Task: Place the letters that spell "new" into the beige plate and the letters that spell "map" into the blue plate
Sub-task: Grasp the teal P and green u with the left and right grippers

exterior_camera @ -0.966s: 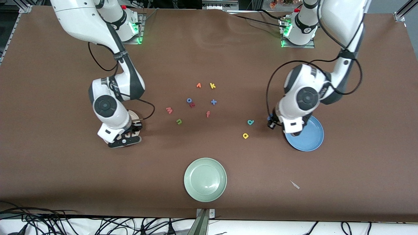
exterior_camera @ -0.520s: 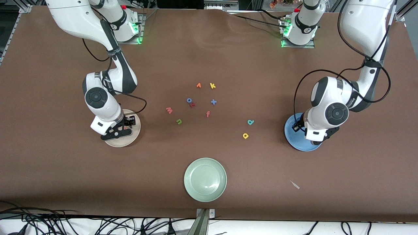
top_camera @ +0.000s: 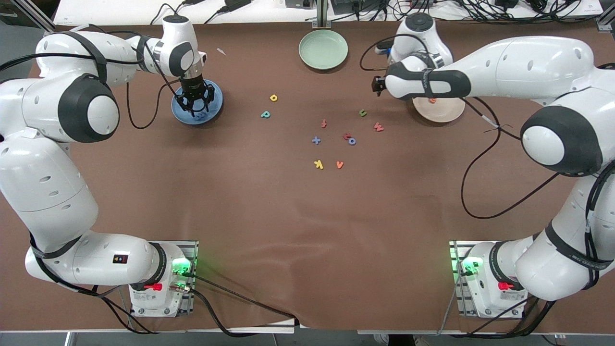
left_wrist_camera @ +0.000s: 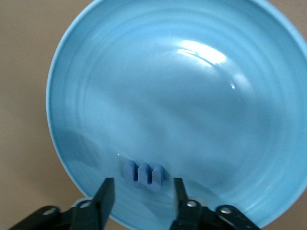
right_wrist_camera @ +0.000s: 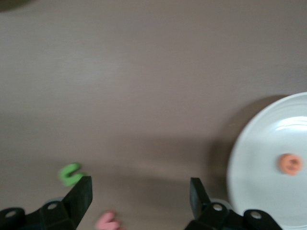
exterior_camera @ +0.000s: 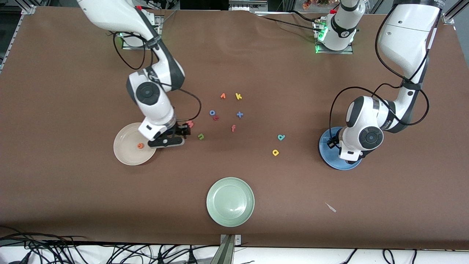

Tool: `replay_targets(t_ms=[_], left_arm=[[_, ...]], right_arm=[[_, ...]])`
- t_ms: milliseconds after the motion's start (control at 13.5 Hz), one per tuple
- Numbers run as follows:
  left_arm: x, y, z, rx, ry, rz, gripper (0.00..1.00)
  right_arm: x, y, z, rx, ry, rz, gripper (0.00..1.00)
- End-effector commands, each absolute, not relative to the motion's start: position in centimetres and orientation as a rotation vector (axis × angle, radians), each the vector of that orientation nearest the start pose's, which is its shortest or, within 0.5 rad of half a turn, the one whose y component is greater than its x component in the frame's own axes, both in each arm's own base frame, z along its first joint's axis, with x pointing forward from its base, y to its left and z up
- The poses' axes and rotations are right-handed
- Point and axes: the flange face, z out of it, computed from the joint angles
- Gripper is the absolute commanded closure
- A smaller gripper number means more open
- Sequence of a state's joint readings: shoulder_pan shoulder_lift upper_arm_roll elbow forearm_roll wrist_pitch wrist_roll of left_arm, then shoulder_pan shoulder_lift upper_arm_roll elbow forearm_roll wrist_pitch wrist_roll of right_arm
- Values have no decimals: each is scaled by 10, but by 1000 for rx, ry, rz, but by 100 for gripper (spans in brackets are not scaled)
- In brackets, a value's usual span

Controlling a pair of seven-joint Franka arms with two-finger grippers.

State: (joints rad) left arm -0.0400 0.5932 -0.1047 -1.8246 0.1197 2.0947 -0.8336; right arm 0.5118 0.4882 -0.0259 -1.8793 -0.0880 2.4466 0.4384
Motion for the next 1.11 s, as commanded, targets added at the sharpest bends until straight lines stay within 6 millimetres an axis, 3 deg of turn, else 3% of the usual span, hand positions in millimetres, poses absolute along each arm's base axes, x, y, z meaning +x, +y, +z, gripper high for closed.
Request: replay_targets(t_ms=[0, 149, 297, 371, 520, 743, 817, 891, 1040], left_arm=[[613, -88, 227, -2849, -747, 332, 0], [614, -93, 258, -2962, -360, 349, 0], [614, -99, 278, -3012, -160, 353, 0], [608, -137, 286, -3047, 36, 355, 0], [600, -181, 291, -3056, 253, 336, 0], [584, -246, 281, -3058, 512, 291, 0], [579, -265, 268, -3065, 556, 269, 0], [579, -277, 256, -3073, 592, 225, 1], [578, -283, 224, -3007, 714, 181, 2]], right_arm=[[561, 328, 239, -3171, -109, -129, 7], [548, 351, 223, -3157, -18, -155, 2], [538, 367, 208, -3141, -34, -176, 2], [535, 370, 205, -3139, -26, -181, 2], [534, 373, 199, -3138, -27, -181, 3], [533, 374, 189, -3130, -37, -197, 7], [533, 373, 187, -3130, -36, -200, 9], [532, 373, 184, -3131, -38, -198, 13], [529, 372, 174, -3128, -41, -200, 17]])
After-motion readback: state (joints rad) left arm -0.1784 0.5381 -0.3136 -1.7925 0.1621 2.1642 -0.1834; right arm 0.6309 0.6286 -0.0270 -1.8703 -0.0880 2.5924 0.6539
